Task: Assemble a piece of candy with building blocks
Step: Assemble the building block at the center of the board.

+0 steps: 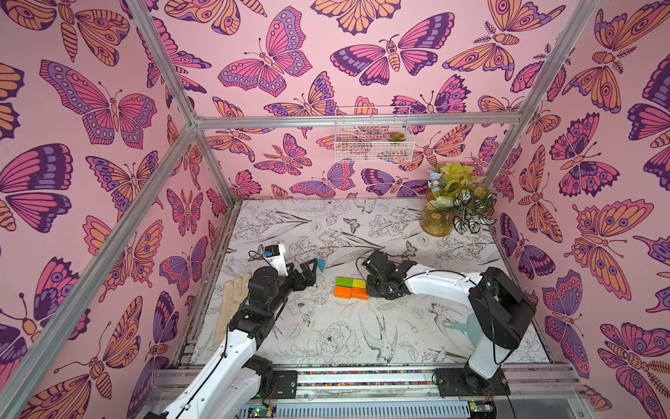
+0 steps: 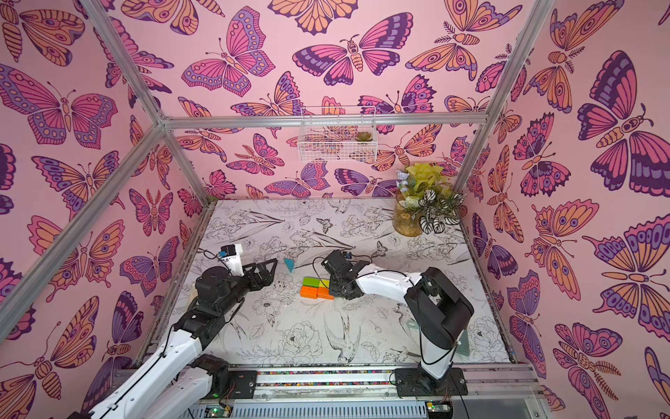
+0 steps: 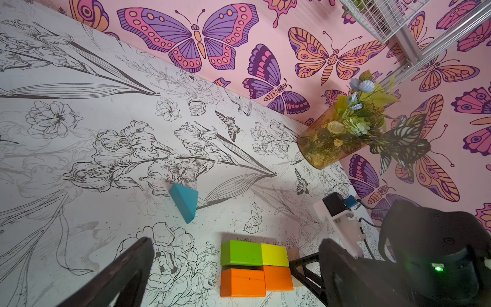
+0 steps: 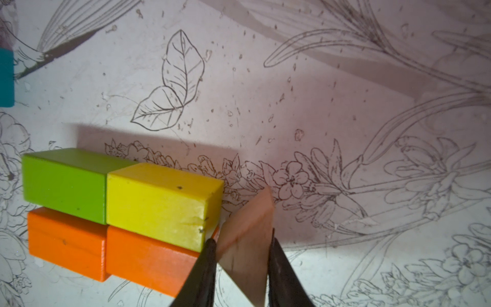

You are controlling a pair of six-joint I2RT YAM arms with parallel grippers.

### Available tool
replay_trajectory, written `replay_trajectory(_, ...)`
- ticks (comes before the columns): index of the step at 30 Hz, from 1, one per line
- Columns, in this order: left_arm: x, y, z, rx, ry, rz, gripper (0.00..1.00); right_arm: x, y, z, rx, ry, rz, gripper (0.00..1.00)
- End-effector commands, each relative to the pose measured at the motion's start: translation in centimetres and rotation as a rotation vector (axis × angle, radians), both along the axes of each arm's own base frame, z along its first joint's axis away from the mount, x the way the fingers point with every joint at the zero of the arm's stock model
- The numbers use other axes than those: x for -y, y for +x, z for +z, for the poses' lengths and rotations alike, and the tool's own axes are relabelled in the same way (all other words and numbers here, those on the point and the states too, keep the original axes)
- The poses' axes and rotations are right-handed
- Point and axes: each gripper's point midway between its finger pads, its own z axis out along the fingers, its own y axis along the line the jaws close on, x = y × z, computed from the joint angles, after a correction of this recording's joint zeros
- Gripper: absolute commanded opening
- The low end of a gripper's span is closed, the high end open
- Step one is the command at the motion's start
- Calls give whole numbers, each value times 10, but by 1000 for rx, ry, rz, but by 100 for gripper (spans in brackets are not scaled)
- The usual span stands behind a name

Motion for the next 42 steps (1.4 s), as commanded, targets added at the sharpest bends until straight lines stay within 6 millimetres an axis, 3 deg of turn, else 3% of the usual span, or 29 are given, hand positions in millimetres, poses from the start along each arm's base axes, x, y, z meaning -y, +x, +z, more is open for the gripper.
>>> replay_trajectory(1, -2, -1, -3, -6, 11, 4, 100, 2, -8, -4, -23, -28, 19, 13)
replay_trajectory(8, -2, 0, -5, -11, 12, 6, 100, 2, -7, -2, -16, -31, 22, 32)
replay_trajectory(19, -2, 1, -7, -18, 14, 6, 100, 0, -4, 7, 10, -17, 26, 39)
replay_trajectory(23, -2, 1, -6, -16, 13, 5, 100, -3, -1, 22, 45, 12, 23, 40)
replay_trajectory(35, 2, 17, -7, -66, 71, -7, 100, 8, 14, 96, 214, 23, 20, 40)
replay_trajectory(42, 15, 48, -25, -318, 161, -46, 92, 14, 18, 99, 252, -13, 29, 40)
